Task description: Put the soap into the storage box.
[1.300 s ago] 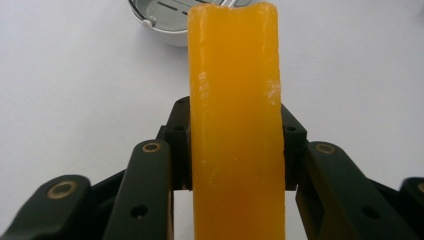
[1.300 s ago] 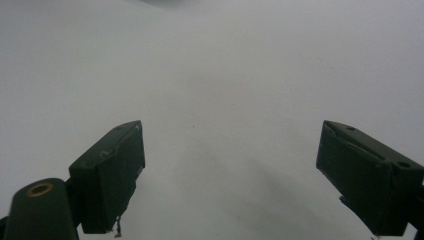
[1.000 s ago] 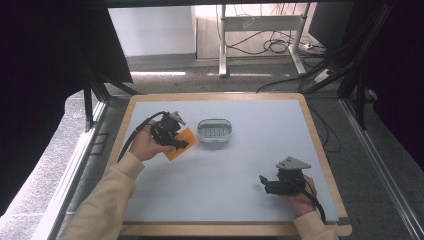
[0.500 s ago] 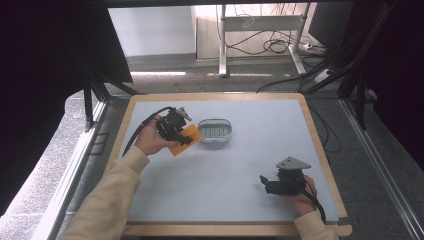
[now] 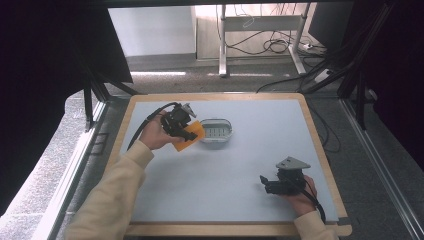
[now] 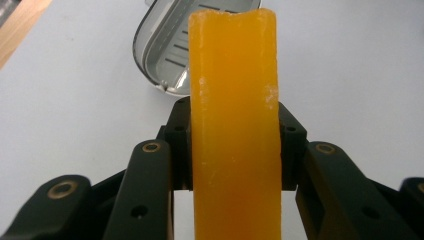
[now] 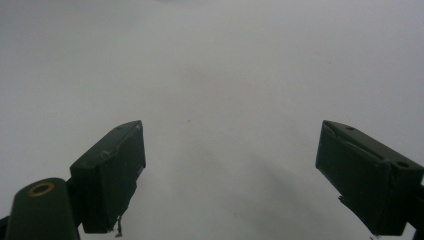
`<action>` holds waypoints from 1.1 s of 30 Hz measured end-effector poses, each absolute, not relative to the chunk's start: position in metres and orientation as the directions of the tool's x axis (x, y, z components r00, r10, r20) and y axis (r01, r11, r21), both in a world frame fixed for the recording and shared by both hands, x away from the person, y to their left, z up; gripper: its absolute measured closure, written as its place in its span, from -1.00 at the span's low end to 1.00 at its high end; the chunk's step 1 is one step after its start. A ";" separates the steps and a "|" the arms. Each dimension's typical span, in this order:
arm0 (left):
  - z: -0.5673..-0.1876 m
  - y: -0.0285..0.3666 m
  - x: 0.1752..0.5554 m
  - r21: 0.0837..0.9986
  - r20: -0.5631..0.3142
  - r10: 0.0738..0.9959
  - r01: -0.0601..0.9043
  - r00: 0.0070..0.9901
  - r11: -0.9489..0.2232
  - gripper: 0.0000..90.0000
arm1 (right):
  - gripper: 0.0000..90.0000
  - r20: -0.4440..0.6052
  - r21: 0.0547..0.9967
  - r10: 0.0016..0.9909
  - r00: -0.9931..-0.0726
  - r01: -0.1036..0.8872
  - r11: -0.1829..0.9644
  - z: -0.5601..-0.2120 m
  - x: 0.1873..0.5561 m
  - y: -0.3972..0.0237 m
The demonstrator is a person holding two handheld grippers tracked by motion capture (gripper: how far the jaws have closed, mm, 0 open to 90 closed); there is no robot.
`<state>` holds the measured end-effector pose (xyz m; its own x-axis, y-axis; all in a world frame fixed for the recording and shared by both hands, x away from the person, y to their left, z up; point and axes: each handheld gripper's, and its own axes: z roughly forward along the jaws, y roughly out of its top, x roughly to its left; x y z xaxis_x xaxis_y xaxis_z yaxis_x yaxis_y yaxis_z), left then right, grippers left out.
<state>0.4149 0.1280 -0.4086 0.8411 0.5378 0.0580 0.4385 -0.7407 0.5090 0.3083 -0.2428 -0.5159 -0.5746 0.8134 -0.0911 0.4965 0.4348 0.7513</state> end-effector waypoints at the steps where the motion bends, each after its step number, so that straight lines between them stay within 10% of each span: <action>1: -0.408 0.128 0.415 0.510 0.058 0.535 0.436 0.843 -0.742 0.38 | -0.71 -0.091 0.751 0.813 -0.575 0.496 0.435 -0.516 0.308 -0.243; 33: -0.400 0.106 0.454 0.501 0.054 0.493 0.403 0.869 -0.766 0.38 | -0.70 -0.094 0.749 0.815 -0.572 0.499 0.436 -0.517 0.309 -0.245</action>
